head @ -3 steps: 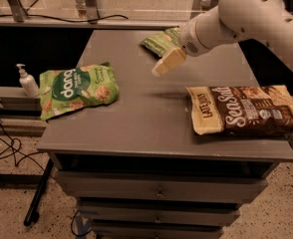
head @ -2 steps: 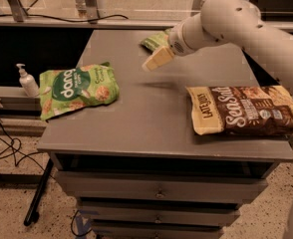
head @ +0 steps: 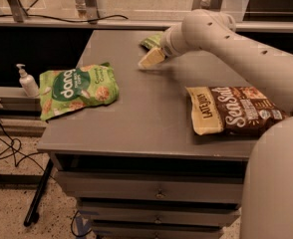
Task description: Pick green jalapeno chip bag
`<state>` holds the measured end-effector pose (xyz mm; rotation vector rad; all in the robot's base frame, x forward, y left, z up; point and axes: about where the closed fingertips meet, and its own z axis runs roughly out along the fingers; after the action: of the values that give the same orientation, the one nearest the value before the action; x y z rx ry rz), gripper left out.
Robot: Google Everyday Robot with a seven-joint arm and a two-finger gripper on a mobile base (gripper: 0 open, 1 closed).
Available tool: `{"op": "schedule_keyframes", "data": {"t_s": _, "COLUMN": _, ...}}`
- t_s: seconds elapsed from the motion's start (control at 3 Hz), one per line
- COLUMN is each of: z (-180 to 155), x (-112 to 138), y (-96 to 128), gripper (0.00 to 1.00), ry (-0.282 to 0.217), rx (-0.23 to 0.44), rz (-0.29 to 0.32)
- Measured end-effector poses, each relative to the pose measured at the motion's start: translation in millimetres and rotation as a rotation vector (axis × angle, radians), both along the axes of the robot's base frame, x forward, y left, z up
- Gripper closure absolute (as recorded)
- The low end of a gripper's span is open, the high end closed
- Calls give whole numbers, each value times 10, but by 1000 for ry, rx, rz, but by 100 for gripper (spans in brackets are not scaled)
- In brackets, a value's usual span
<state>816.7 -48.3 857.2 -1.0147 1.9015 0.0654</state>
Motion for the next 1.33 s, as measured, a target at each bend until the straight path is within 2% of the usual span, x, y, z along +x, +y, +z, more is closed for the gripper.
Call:
{"op": "schedule_keyframes", "data": {"t_s": 0.33, "z": -156, "x": 204, "y": -149, "gripper": 16, "ry": 3, "rx": -19, "rz": -49}}
{"op": "schedule_keyframes", "data": {"t_s": 1.33, "z": -130, "x": 237, "y": -182, "gripper": 86, "ry": 3, "rx": -20, "rz": -57}}
